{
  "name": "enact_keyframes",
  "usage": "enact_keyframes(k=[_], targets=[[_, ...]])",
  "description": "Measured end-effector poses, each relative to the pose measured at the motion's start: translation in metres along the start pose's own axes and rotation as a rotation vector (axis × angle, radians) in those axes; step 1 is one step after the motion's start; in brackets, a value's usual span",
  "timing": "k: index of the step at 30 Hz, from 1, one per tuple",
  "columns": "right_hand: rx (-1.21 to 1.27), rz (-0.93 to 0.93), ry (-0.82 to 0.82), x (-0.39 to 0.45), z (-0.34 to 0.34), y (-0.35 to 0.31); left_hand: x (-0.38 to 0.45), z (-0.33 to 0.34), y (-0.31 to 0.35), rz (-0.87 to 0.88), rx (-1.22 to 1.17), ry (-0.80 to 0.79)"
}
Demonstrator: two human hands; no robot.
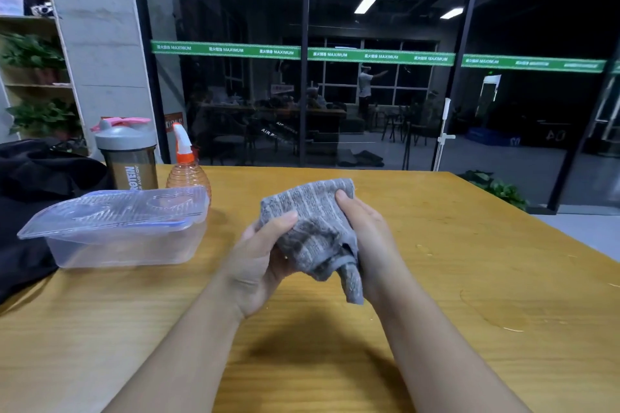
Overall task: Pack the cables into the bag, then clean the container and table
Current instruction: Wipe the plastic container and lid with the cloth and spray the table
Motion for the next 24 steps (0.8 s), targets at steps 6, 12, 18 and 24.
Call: enact_keyframes(k=[6, 12, 18, 24], targets=[[-0.242, -0.376, 0.151, -0.001, -0.005, -0.009, 0.001, -0.002, 0.005, 0.035, -0.039, 0.153], [-0.044, 0.072, 0.032, -0.009, -0.013, -0.006, -0.013, 0.017, 0.016, 0.093, 0.078, 0.246], [0.312, 0.338, -0.254, -0.046, -0.015, 0.003, -0.029, 0.045, 0.028, 0.239, 0.167, 0.24], [0.419, 0.234, -0.128, -0.054, -0.049, -0.019, -0.043, 0.036, 0.026, 0.27, 0.455, 0.111]])
Point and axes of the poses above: each hand's wrist, its own x-axis towards the middle knuckle, its own z-axis out of the palm, y = z × x, the point moved 5 cm from there along x, towards the middle knuckle, and after that the axes turned 10 degrees about y, right-handed, at the moved point
